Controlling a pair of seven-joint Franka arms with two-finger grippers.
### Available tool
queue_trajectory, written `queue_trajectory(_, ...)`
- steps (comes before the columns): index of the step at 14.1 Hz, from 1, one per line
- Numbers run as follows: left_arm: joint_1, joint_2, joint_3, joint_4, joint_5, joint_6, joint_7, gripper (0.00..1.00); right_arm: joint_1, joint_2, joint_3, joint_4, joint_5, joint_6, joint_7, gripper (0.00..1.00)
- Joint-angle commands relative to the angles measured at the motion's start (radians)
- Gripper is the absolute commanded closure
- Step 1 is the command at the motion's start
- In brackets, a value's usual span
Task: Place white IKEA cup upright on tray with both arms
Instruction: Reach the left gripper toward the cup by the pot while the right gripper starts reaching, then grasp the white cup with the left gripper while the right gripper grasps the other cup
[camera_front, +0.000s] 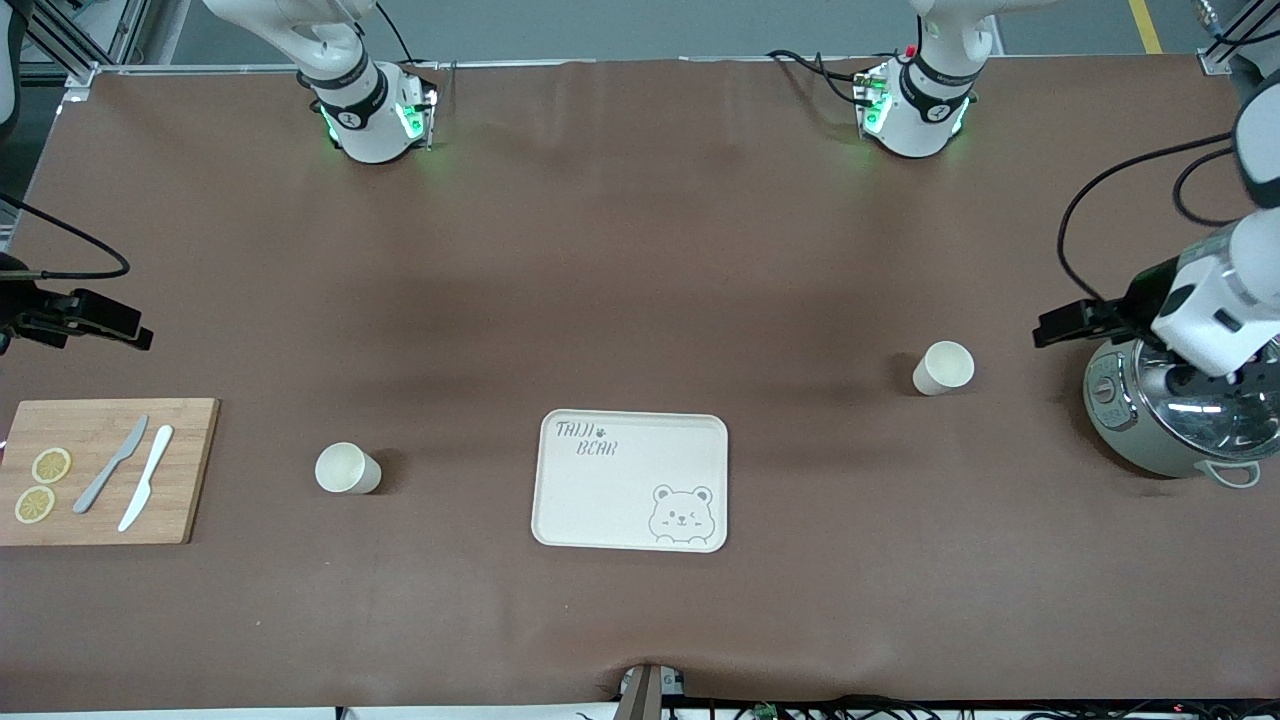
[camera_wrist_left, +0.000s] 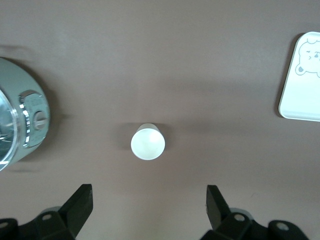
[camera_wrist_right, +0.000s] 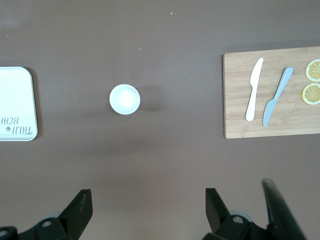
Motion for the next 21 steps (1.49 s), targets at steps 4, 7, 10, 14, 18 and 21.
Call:
queue_trajectory(4,-0.027,0.066,-0.002,0.003,0.022,0.044,-0.03,0.0,0.002,0.023,0.014,-0.021,-0.008,0.113,0.017,0.0)
queue_trajectory(7,-0.048,0.1,-0.002,-0.035,0.041,0.128,-0.068,0.0,0.024,0.039,0.016,-0.122,-0.004,0.248,0.014,0.0)
queue_trajectory(10,-0.073,0.123,-0.008,-0.074,0.081,0.17,-0.079,0.0,0.044,0.039,0.016,-0.233,-0.004,0.38,0.015,0.0)
queue_trajectory(14,-0.088,0.164,-0.019,-0.112,0.073,0.237,-0.084,0.0,0.071,0.039,0.016,-0.368,-0.002,0.52,0.012,0.0)
queue_trajectory(18,-0.096,0.166,-0.019,-0.221,0.071,0.319,-0.082,0.0,0.077,0.043,0.016,-0.475,-0.004,0.67,0.003,0.0)
queue_trajectory(21,-0.128,0.184,-0.019,-0.241,0.067,0.325,-0.099,0.0,0.076,0.075,0.016,-0.498,-0.004,0.735,-0.003,0.0)
